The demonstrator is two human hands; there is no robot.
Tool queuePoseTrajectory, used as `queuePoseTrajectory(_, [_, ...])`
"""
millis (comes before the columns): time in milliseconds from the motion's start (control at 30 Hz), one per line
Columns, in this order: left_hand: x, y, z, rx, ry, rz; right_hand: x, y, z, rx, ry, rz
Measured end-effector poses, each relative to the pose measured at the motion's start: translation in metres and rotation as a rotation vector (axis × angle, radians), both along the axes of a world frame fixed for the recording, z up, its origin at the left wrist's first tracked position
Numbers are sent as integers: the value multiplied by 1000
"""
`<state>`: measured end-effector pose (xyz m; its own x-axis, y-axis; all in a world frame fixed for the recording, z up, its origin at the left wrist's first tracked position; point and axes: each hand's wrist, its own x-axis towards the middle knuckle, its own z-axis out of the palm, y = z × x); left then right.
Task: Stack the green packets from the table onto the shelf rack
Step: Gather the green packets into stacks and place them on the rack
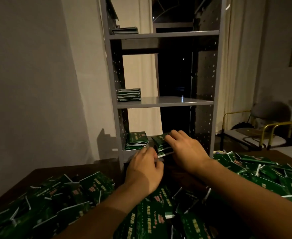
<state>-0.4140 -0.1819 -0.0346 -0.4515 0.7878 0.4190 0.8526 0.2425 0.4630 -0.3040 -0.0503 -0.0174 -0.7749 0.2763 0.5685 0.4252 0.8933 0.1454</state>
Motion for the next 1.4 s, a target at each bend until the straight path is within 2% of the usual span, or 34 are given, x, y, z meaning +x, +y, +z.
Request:
queuePoseTrajectory(133, [-8, -3, -13, 13, 124, -87, -19, 18, -1, -237, 22, 73])
queuePoseTrajectory(233, [-12, -3, -24, 62, 285, -169, -17, 21, 2, -346, -30, 78])
queuePoseTrajectory(300, [-14, -3, -29, 85, 393, -218, -8, 19, 2, -337, -25, 57])
queuePoseTrajectory(400, [-15, -3, -32, 80, 492, -271, 11, 10, -5, -292, 83, -11])
queuePoseTrajectory(500, [-13, 0, -37, 56, 578, -275, 22, -2, -18, -265, 32, 3])
queuePoseTrajectory(700, [-12, 13, -41, -55, 592, -184, 11, 1, -24, -248, -87, -37])
queuePoseTrajectory(1400, [-32, 39, -25, -213, 550, -101, -43, 33, -15, -411, -116, -41])
